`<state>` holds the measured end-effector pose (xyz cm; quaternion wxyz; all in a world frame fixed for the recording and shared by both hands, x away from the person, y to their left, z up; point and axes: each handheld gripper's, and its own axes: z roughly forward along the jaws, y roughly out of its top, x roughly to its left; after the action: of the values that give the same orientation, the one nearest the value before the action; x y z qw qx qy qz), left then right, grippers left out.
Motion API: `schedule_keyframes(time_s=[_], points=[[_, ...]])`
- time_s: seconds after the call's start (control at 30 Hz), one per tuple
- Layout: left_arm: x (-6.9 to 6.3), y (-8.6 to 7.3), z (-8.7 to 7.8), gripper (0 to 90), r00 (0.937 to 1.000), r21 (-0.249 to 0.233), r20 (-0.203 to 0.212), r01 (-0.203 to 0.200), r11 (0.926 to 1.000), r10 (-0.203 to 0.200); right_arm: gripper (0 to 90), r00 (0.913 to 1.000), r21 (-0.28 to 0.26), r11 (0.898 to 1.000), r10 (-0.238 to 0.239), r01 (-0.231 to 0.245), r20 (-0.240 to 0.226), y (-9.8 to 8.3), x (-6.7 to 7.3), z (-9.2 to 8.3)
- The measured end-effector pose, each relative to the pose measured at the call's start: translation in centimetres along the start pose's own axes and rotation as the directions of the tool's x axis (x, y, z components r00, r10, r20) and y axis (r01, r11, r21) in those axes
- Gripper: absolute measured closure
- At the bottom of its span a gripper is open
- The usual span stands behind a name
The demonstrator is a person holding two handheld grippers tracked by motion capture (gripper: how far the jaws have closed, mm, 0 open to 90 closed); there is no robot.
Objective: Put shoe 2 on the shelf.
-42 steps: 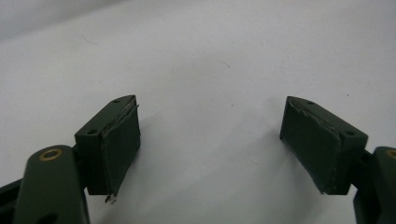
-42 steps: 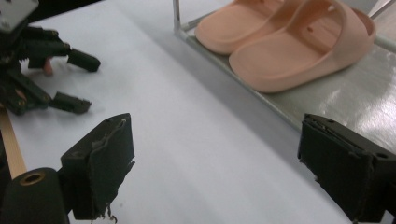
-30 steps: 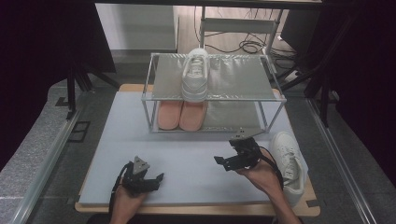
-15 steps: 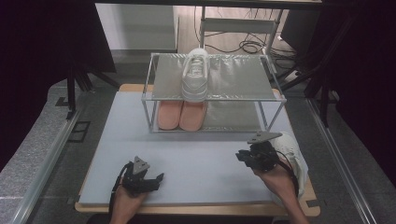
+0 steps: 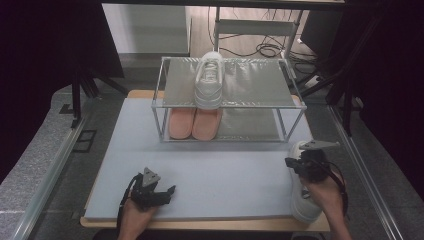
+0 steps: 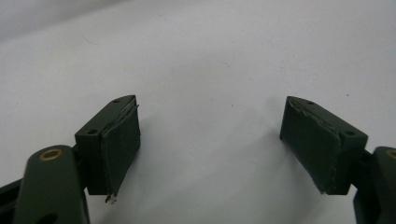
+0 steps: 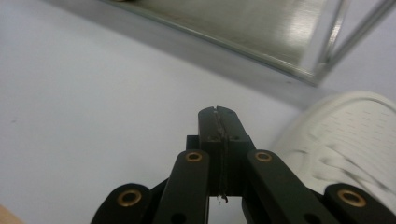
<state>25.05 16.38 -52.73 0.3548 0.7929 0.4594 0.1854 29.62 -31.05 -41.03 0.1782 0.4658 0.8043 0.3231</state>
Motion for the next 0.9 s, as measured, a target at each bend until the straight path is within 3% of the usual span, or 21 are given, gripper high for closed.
schedule_keyframes(time_s=[0.23,0.53,0.7,0.9], points=[[0.0,0.0,0.0,20.1,1.0000,0.000,0.000,0.001,1.0000,-0.001,89.7,0.9956,-0.003,0.999,0.052,-0.052,0.078,-0.8,-2.6,-1.3],[0.0,0.0,0.0,20.1,1.0000,0.004,0.000,-0.003,1.0000,0.003,89.8,0.9801,-0.017,0.992,0.127,-0.126,0.152,-2.2,-5.6,-2.5],[0.0,0.0,0.0,20.1,1.0000,0.004,0.000,-0.004,1.0000,0.004,89.7,0.9681,-0.006,0.987,0.160,-0.162,0.192,-3.4,-6.9,-2.5],[0.0,0.0,0.0,20.1,1.0000,0.004,-0.001,-0.004,1.0000,0.004,89.7,0.9601,0.027,0.983,0.171,-0.181,0.221,-4.8,-7.8,-1.9]])
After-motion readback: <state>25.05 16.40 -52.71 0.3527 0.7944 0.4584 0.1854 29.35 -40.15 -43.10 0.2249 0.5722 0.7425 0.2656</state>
